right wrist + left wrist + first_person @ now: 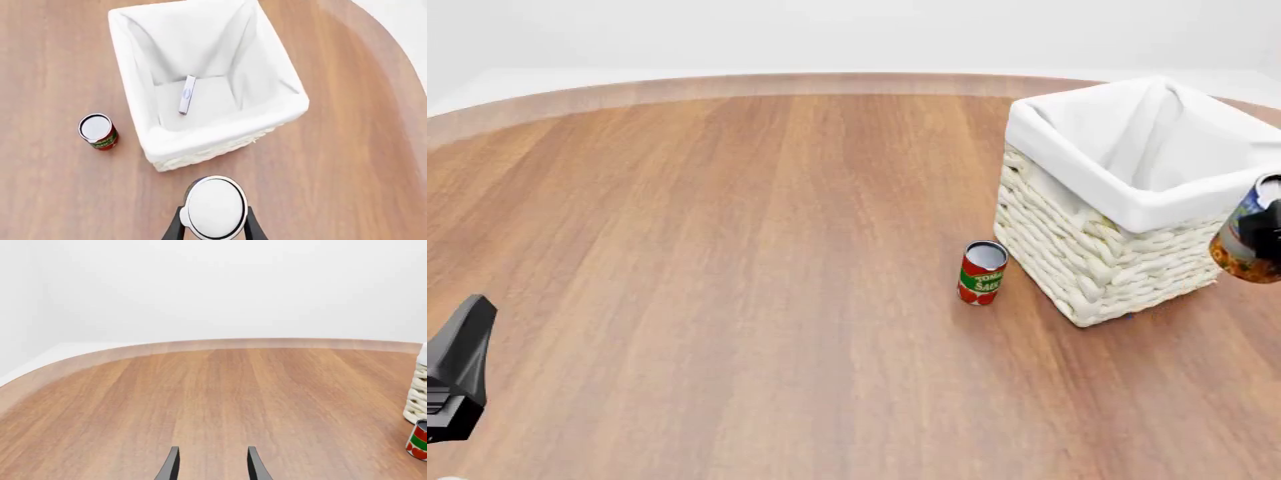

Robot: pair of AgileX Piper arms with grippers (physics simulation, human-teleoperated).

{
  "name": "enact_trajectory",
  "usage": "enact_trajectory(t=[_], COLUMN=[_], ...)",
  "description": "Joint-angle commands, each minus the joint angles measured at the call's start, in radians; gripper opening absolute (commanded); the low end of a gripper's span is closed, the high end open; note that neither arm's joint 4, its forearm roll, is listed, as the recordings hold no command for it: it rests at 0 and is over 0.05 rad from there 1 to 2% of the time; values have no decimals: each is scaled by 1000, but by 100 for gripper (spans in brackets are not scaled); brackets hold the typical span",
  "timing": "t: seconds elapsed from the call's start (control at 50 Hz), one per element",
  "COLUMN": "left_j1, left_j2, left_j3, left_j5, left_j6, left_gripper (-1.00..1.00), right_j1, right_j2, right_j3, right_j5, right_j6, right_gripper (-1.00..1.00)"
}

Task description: Pick up the alphabet soup and the cream cheese box, and put them in the basket.

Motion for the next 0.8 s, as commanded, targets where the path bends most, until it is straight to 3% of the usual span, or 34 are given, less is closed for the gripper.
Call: enact_trajectory(t=[0.02, 0.48, 0.8], left_j1=[0, 0, 0], left_j2=[0, 0, 0], left_j3=[0, 0, 0], left_j5=[0, 0, 0], left_j6=[0, 0, 0], left_gripper=[100, 100, 100], right_j1=[-1, 12, 45], right_j2=[4, 103, 187], right_j3=[-112, -301, -352], right_j5=[58, 94, 42], right_j6=[2, -35, -26], right_gripper=[-100, -100, -100])
